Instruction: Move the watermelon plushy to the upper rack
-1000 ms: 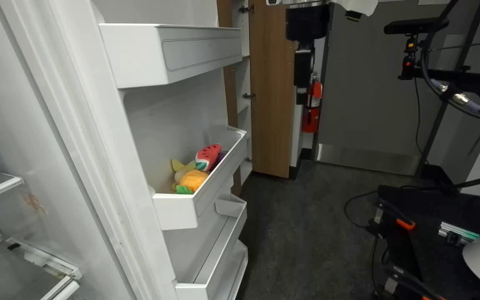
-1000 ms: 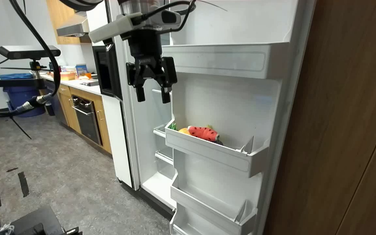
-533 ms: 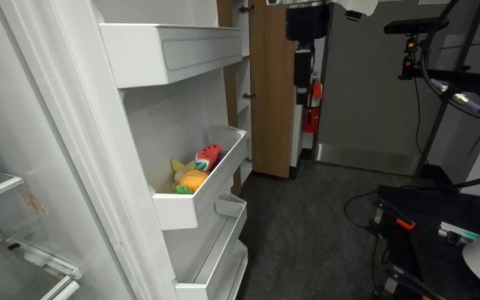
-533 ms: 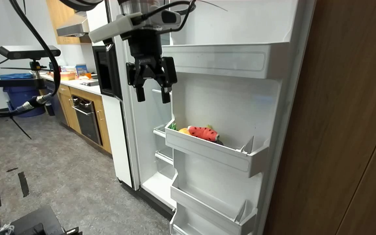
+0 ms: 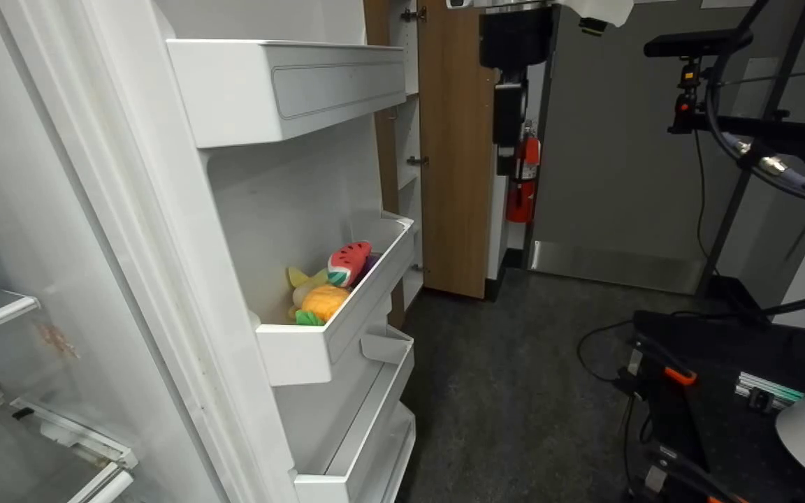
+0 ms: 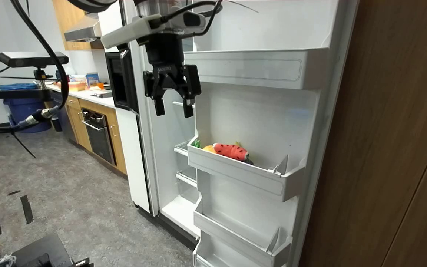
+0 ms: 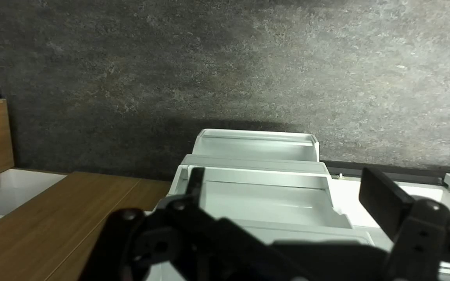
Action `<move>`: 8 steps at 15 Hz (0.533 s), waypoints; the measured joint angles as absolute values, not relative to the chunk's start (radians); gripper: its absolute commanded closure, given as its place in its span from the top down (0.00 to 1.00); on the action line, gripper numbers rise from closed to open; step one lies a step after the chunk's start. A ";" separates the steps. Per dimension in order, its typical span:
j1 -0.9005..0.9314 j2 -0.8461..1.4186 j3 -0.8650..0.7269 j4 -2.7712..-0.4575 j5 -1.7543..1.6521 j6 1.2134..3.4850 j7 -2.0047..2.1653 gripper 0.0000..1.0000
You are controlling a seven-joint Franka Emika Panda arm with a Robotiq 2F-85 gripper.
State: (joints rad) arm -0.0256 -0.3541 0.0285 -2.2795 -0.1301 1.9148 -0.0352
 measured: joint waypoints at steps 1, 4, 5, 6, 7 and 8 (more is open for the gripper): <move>-0.026 -0.354 0.028 -2.280 -0.130 1.915 -0.032 1.00; -0.026 -0.354 0.028 -2.299 -0.130 1.991 0.003 1.00; -0.026 -0.353 0.028 -2.313 -0.130 2.033 0.020 1.00; -0.026 -0.351 0.028 -2.328 -0.131 2.079 0.037 1.00; -0.026 -0.346 0.028 -2.342 -0.131 2.115 0.054 1.00; -0.026 -0.338 0.028 -2.353 -0.131 2.142 0.068 1.00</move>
State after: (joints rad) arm -0.0260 -0.3385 0.0280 -2.3531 -0.1305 2.1416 0.0682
